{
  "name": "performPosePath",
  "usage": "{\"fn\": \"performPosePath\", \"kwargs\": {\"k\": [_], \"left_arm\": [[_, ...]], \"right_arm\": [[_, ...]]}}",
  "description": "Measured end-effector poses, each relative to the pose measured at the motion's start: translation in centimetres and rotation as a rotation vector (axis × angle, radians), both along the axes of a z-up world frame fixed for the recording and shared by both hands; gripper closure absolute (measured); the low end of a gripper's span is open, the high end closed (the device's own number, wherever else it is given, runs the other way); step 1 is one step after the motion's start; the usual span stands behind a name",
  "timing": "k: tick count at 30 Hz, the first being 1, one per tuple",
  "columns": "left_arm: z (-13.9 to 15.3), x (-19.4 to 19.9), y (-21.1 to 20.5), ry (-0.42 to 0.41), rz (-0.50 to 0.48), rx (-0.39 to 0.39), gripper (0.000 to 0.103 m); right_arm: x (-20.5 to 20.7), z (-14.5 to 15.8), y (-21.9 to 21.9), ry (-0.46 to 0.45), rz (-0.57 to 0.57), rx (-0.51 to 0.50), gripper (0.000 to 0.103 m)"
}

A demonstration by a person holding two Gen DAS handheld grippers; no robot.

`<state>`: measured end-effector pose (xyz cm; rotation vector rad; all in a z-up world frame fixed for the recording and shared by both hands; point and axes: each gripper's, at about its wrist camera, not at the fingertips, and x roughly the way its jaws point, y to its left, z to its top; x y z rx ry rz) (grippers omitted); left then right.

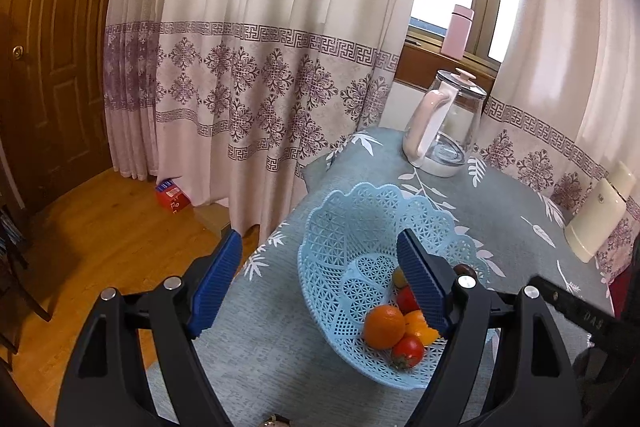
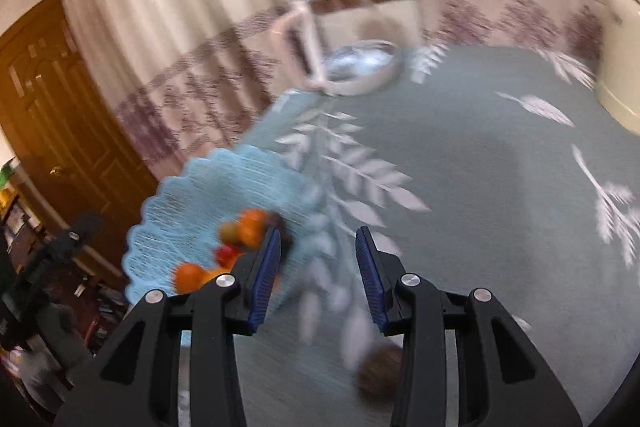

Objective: Organize fruits
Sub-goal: 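Carry the dark brown fruit in the right tool over the blue basket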

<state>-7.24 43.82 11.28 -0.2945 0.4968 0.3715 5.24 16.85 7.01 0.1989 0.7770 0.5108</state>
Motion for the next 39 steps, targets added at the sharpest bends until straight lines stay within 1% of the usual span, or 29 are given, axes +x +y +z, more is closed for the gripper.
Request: {"fn": "performPosePath", "kwargs": {"k": [2, 4, 6, 8, 9, 10, 14, 19, 22, 24, 25, 29, 32, 35, 39], "left_arm": [[-0.1, 0.2, -0.3, 0.004, -0.011, 0.000, 0.021], [0.0, 0.3, -0.8, 0.004, -0.024, 0.005, 0.017], [0.1, 0.3, -1.1, 0.001, -0.033, 0.009, 0.016], [0.2, 0.3, -1.3, -0.001, -0.041, 0.012, 0.015], [0.2, 0.3, -1.4, -0.002, -0.042, 0.012, 0.015], [0.2, 0.2, -1.3, -0.003, -0.042, 0.012, 0.015], [0.3, 0.0, -1.2, -0.009, -0.032, 0.004, 0.015], [0.5, -0.2, -1.0, -0.016, -0.032, -0.003, 0.015], [0.5, -0.2, -1.0, -0.016, -0.032, -0.004, 0.015], [0.5, -0.2, -1.0, -0.015, -0.030, -0.006, 0.014], [0.5, -0.2, -0.9, -0.014, -0.030, -0.008, 0.014], [0.6, -0.2, -0.9, -0.017, -0.028, -0.008, 0.014], [0.6, -0.2, -0.6, -0.018, -0.024, -0.013, 0.014], [0.6, -0.2, -0.4, -0.017, -0.021, -0.016, 0.014], [0.4, -0.1, -0.4, -0.013, -0.021, -0.015, 0.014]], "right_arm": [[0.1, -1.2, -1.7, 0.036, -0.047, -0.006, 0.063], [-0.1, -2.2, -3.1, 0.057, -0.092, -0.015, 0.063], [-0.5, -3.1, -4.0, 0.084, -0.109, -0.013, 0.063], [-1.3, -4.1, -4.0, 0.106, -0.095, -0.036, 0.061], [-1.5, -4.3, -4.0, 0.109, -0.088, -0.046, 0.057], [-2.0, -4.6, -3.8, 0.110, -0.081, -0.064, 0.056], [-3.1, -5.4, -2.8, 0.105, -0.068, -0.138, 0.055], [-4.1, -5.5, -1.9, 0.097, -0.032, -0.165, 0.054], [-4.5, -5.8, -1.2, 0.094, -0.019, -0.208, 0.054], [-4.7, -5.8, -0.8, 0.075, -0.019, -0.235, 0.056], [-4.8, -5.8, -0.8, 0.071, -0.019, -0.242, 0.061], [-4.9, -5.6, -0.7, 0.068, -0.017, -0.252, 0.061], [-4.9, -5.1, -0.9, 0.060, -0.033, -0.240, 0.062], [-4.8, -3.5, -1.0, 0.027, -0.046, -0.203, 0.062], [-4.9, -0.7, 0.6, -0.042, -0.003, -0.166, 0.062]]}}
